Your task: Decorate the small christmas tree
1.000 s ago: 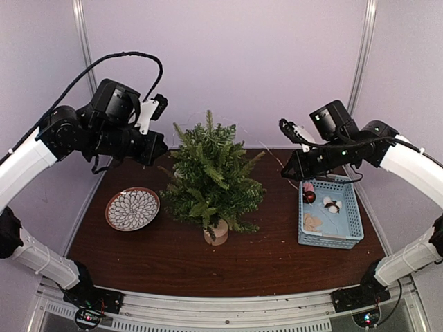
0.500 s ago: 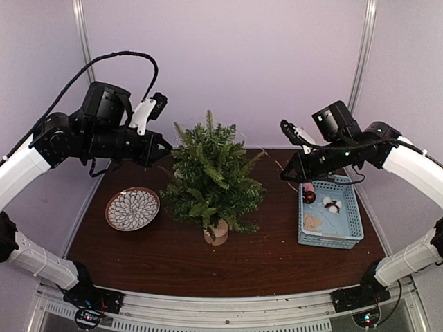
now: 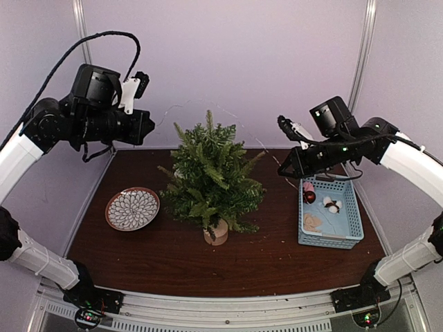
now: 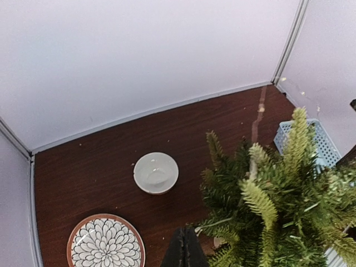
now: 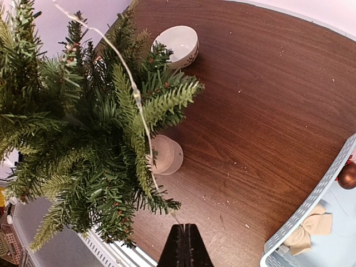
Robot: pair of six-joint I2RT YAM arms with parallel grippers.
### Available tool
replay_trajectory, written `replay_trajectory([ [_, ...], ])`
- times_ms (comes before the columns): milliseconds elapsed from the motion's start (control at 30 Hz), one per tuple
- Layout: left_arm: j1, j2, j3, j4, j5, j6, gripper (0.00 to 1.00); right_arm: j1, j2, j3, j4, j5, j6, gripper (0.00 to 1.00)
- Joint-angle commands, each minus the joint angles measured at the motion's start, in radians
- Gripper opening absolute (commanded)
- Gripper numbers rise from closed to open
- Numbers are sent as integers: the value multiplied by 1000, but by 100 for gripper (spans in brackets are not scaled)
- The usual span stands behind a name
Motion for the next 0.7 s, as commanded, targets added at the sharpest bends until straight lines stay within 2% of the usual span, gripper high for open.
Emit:
replay_trajectory([
  [0, 21, 27, 10, -86, -44, -50, 0, 6, 4, 24, -18, -13, -12, 0],
  [233, 22, 35, -35, -121, 43, -94, 0, 6, -7, 7, -36, -13, -16, 0],
  [667, 19, -21, -149, 41, 314, -41, 0, 6, -64, -29, -53, -17, -14, 0],
])
